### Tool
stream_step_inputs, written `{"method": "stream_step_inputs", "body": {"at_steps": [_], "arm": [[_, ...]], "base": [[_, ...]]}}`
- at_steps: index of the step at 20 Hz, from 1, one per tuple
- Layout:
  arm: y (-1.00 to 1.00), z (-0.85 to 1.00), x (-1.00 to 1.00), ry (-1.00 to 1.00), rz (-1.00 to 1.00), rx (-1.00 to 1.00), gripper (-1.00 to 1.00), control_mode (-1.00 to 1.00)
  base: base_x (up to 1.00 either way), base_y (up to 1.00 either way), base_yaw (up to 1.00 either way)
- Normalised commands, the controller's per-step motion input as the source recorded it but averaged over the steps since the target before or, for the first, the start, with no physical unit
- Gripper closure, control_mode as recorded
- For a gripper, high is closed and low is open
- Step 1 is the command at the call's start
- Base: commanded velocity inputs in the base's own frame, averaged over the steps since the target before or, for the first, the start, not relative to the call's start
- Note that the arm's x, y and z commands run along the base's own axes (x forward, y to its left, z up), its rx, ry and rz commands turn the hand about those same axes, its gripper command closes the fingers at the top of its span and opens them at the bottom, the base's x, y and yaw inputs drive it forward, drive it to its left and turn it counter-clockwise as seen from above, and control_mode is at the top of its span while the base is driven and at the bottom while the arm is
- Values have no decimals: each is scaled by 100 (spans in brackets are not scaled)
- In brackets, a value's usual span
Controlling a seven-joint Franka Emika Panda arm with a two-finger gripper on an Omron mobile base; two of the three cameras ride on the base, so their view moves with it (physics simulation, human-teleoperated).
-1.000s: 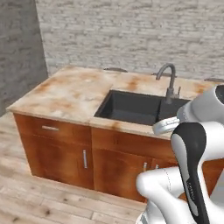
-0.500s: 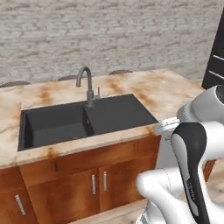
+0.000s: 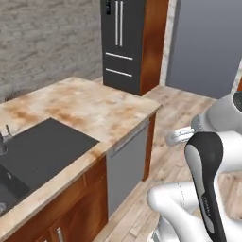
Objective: Retrieve the fish from the fridge and place it on the saucepan with marinade on the stove.
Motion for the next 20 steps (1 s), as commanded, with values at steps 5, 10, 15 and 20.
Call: {"method": "stream_step_inputs", "body": {"at_steps": [5,10,15,20], "arm": [[0,0,0,0,0,0,-100,100],[0,0,0,0,0,0,-100,100],[0,0,0,0,0,0,-100,100],[0,0,0,0,0,0,-100,100]], "base": [[72,0,-73],[100,0,-49],[100,0,-48],[100,16,-40]]}}
